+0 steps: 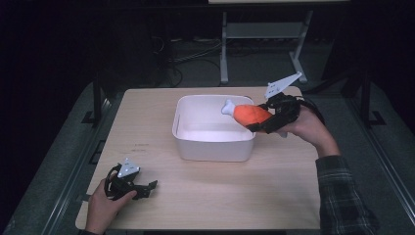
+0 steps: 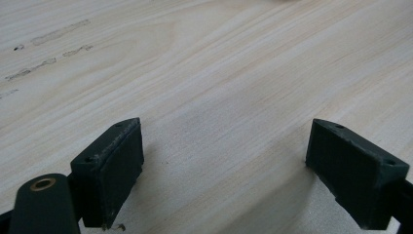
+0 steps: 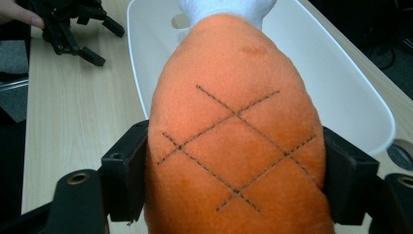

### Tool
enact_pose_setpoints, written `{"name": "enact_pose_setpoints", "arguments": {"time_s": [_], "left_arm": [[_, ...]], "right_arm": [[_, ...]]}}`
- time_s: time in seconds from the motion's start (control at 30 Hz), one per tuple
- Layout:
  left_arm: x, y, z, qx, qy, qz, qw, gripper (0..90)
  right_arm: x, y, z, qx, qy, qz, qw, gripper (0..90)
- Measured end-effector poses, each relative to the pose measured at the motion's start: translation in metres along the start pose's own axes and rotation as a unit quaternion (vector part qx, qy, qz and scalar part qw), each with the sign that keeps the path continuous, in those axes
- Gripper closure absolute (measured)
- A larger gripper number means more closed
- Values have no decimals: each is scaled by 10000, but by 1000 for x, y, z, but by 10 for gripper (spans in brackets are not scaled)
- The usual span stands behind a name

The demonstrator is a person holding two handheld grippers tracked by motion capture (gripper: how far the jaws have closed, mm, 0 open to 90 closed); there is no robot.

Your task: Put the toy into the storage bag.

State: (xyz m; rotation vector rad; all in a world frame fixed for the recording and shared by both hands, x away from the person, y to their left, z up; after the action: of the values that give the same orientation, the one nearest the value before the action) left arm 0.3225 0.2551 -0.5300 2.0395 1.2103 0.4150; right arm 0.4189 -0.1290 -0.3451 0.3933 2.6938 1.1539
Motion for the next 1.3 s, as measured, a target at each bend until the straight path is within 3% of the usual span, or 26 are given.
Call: {"name": "enact_pose_setpoints", "arguments": {"time_s": [0.8,1.3], "left_arm": [[0,0,0,1,2,5,10000,130],[0,0,0,0,3,0,10000,130]], "right_arm": [[10,50,60,264,577,-572,9963,241],[20,57,88,515,902,-757,9917,228]]}}
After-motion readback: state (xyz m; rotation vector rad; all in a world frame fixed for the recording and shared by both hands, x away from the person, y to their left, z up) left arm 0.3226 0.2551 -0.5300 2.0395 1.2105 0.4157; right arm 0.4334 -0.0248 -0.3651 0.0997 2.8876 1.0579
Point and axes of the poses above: each handheld gripper's, and its own axes: z roughly forward along the jaws, y roughly out of its top, x roughly to its left, the point moved 8 cm from there along z, roughly forward along the jaws, and after that the axes turned 7 degrees about -z, right-handed, at the moved point
